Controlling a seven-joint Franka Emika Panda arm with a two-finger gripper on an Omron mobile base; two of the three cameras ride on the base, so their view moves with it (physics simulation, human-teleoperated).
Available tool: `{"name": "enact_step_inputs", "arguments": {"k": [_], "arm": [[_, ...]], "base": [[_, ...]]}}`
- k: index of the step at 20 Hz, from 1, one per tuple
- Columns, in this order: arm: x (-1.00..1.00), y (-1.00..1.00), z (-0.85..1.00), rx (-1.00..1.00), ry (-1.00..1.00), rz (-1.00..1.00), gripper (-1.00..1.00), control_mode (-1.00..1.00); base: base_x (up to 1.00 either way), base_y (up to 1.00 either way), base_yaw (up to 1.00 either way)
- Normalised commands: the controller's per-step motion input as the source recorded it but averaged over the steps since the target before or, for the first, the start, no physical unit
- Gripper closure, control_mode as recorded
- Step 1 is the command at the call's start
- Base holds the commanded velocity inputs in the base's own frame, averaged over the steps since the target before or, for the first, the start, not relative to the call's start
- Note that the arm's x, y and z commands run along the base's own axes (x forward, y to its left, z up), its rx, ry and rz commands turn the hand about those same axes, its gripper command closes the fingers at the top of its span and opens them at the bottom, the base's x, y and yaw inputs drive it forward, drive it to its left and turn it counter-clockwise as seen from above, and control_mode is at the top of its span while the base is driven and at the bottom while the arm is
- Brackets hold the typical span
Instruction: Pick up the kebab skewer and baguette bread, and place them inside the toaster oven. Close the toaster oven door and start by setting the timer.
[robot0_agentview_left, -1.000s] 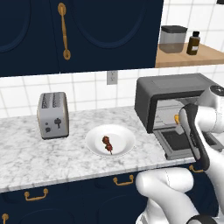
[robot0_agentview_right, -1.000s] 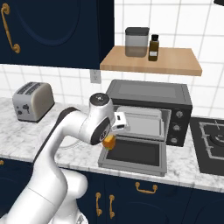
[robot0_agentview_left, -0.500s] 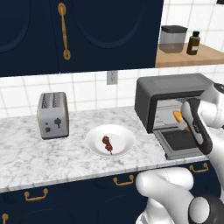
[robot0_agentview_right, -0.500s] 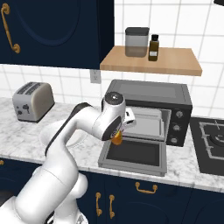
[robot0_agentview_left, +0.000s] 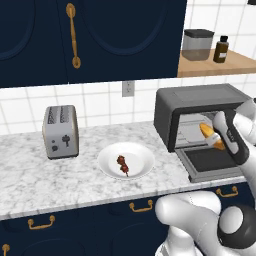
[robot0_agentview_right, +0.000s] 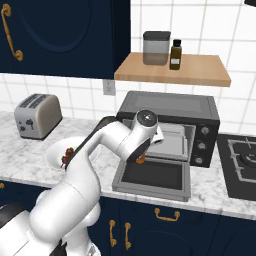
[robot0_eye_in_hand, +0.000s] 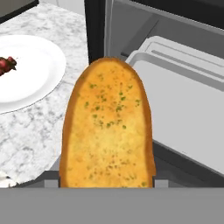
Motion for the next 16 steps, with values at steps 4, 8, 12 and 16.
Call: {"name": "enact_step_inputs", "arguments": {"k": [4,8,12,16], "arm": [[0.47,-0.03,-0.05,0.01,0.01,0.00,1.00,-1.00],[0.47,0.00,-0.03,0.00,0.00,0.00,1.00,-1.00],[0.21,0.00,-0.29,0.03,0.00,0.00,1.00,-1.00],[0.27,0.00,-0.23,0.04,-0.01,0.00,1.00,-1.00]], "base": [[0.00,0.00,0.00],[0.00,0.00,0.00],[0.00,0.00,0.00],[0.00,0.00,0.00]]}}
